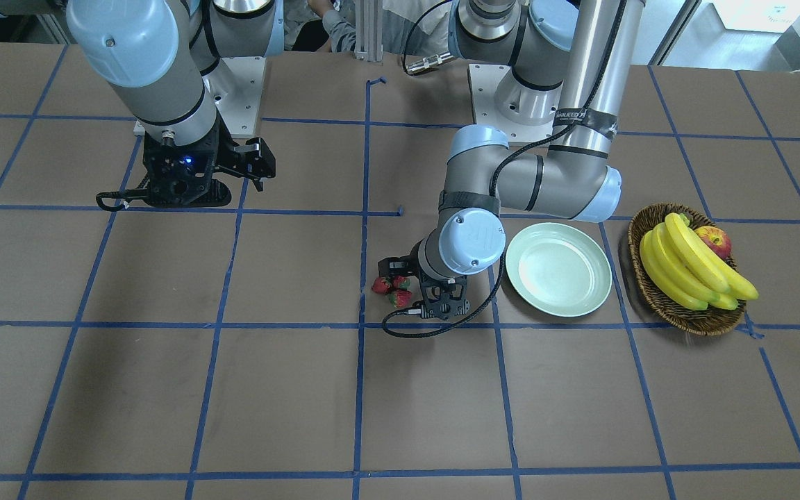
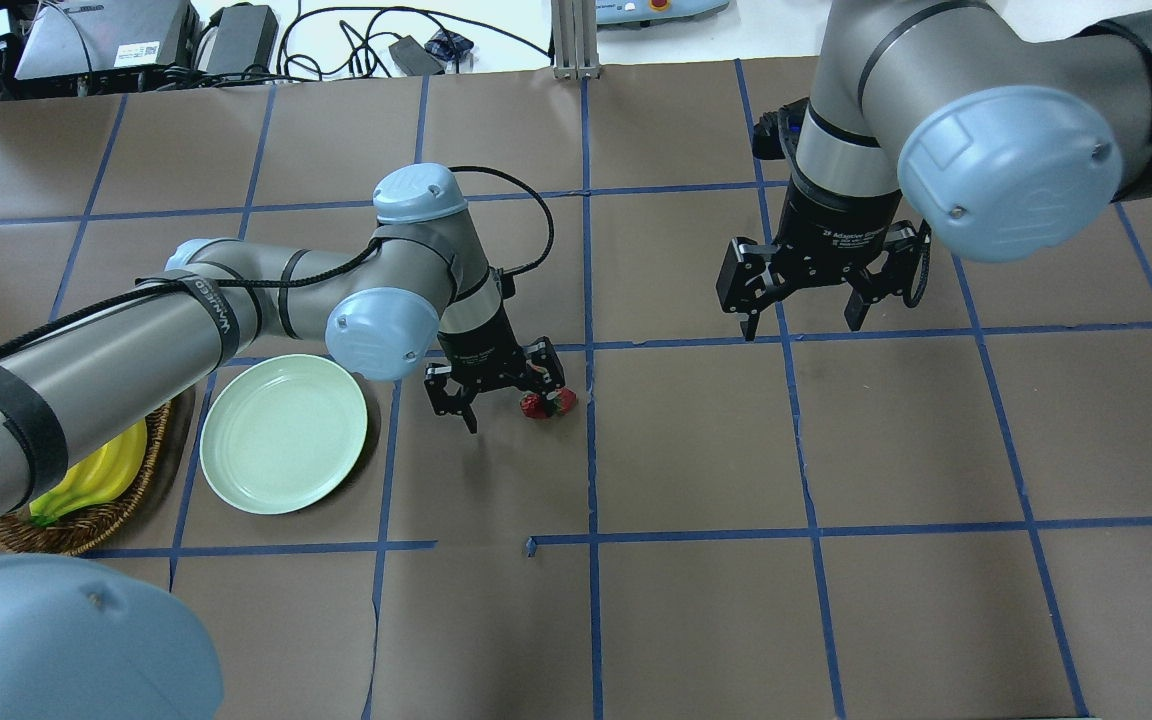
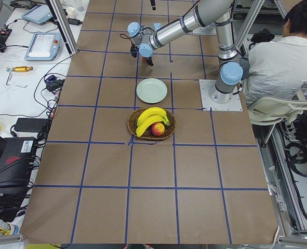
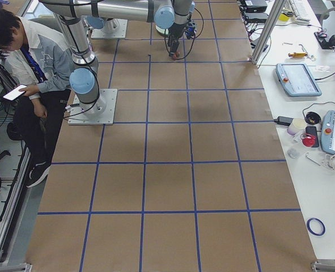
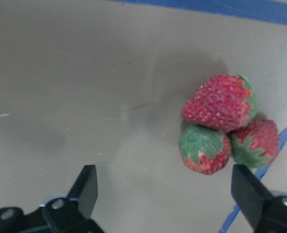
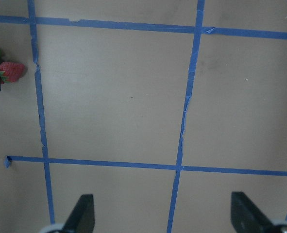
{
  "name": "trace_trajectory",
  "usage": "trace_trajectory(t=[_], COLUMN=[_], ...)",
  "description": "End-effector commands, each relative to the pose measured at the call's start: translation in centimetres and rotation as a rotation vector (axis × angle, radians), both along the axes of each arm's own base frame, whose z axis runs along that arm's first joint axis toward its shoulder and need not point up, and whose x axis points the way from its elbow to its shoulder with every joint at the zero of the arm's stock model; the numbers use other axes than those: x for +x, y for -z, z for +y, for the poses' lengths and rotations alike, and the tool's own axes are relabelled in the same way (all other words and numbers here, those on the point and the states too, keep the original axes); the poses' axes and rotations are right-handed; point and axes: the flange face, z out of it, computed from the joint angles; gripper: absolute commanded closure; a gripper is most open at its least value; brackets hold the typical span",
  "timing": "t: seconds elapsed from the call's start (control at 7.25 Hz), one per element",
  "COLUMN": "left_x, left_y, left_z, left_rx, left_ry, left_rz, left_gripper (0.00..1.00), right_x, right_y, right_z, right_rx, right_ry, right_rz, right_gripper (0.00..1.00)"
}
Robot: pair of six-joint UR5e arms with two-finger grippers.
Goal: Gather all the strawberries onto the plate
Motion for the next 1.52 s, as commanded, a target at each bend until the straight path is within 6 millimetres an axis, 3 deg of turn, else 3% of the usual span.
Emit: trace_trajectory(t=[0.0,0.14,0.28,0.41,0.55,0.83,1.38], left_x=[0.0,0.0,0.0,0.0,0.0,0.2,1.7], left_y=[0.8,1.0,0.9,0.8,0.7,0.1,-3.7], left_z=[0.0,-0.1,-0.1,-0.2,-0.4,-0.6,0.0], left_rx=[0.013,0.012,0.009,0.005,0.002,-0.017,-0.041], left_ry=[-0.003,-0.002,-0.002,0.001,0.002,0.014,0.062], left_rz=[-0.004,-0.005,-0.005,-0.003,-0.003,-0.025,-0.113], left_gripper=[0.1,0.33,0.48,0.8,1.0,1.0,1.0], right_x=[0.0,0.0,0.0,0.0,-0.1,-0.1,-0.1], right_y=[0.0,0.0,0.0,0.0,0.0,-0.1,-0.1], right_z=[0.0,0.0,0.0,0.0,0.0,0.0,0.0], right_rx=[0.0,0.0,0.001,0.0,0.0,-0.002,-0.004], right_ry=[0.001,0.001,-0.001,-0.001,0.001,0.0,0.002], right_rz=[0.0,0.0,0.0,0.001,0.001,0.004,0.004], right_gripper=[0.0,0.0,0.0,0.0,0.0,0.0,0.0])
